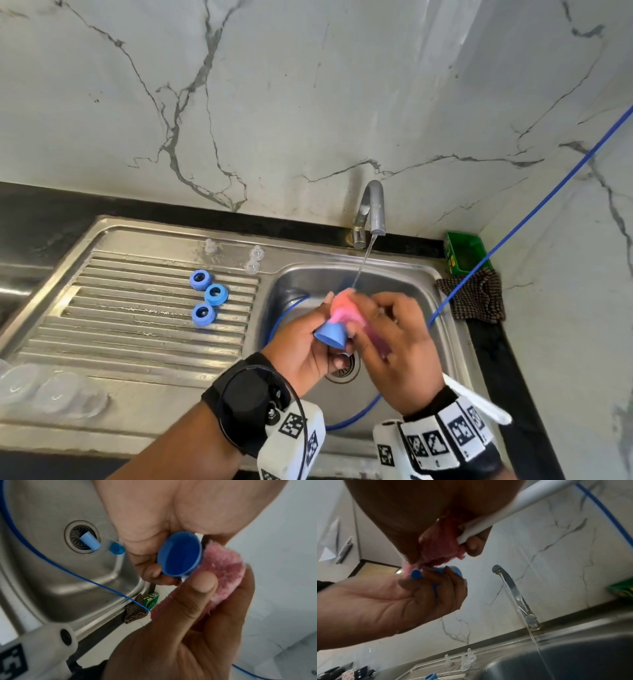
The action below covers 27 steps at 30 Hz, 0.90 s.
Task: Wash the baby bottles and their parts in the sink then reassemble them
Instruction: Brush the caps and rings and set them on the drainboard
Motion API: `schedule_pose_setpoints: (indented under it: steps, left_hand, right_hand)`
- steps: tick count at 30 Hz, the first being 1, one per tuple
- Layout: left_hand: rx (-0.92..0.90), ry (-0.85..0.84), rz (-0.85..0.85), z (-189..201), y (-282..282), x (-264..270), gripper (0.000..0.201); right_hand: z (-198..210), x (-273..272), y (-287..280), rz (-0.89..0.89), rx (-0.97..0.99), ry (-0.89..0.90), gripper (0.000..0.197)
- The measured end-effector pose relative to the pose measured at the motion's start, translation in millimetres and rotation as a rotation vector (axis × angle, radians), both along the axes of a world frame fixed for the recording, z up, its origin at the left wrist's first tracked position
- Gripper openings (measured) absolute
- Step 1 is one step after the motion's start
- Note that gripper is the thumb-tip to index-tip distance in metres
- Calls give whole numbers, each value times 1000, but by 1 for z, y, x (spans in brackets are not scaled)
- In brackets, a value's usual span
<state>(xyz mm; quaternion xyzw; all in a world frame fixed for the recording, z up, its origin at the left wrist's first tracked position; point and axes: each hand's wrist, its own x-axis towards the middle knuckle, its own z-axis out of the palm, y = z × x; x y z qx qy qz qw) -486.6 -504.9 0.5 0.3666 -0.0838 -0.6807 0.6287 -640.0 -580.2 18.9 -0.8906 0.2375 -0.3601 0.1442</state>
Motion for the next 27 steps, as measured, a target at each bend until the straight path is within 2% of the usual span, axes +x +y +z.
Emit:
schedule_pose_setpoints:
  steps: [2, 3, 6, 10, 13, 18, 21, 22, 25, 27]
  left_hand:
    - [5, 25, 30, 0, 0, -2, 55]
    - [-1, 38, 27, 4, -1, -4, 55]
    - [2, -19, 45, 9, -6, -14, 41]
    - [16, 5, 77, 10, -8, -27, 42]
    - [-13, 72, 43, 10, -11, -33, 33]
    - [27, 181, 111, 13, -22, -48, 55]
    - [18, 107, 122, 11, -28, -51, 45]
    - [21, 81, 128, 10, -29, -52, 40]
    - [19, 37, 127, 7, -31, -52, 47]
    - [-7, 29, 123, 7, -30, -51, 47]
  right_hand:
    - [2, -3, 3, 109, -70, 72, 39]
    - [2, -7, 0, 96, -72, 89, 38]
    - [5, -14, -15, -31, 18, 13, 38]
    - [0, -25, -13, 126, -57, 94, 39]
    - [-1, -38, -34, 1, 126, 1, 41]
    - [-3, -45, -30, 193, 25, 68, 38]
    - [-4, -47, -49, 7, 134, -3, 37]
    - [-3, -46, -50, -5, 135, -11, 38]
    - [-1, -45, -41, 158, 1, 73, 38]
    - [0, -45, -49, 105, -6, 80, 37]
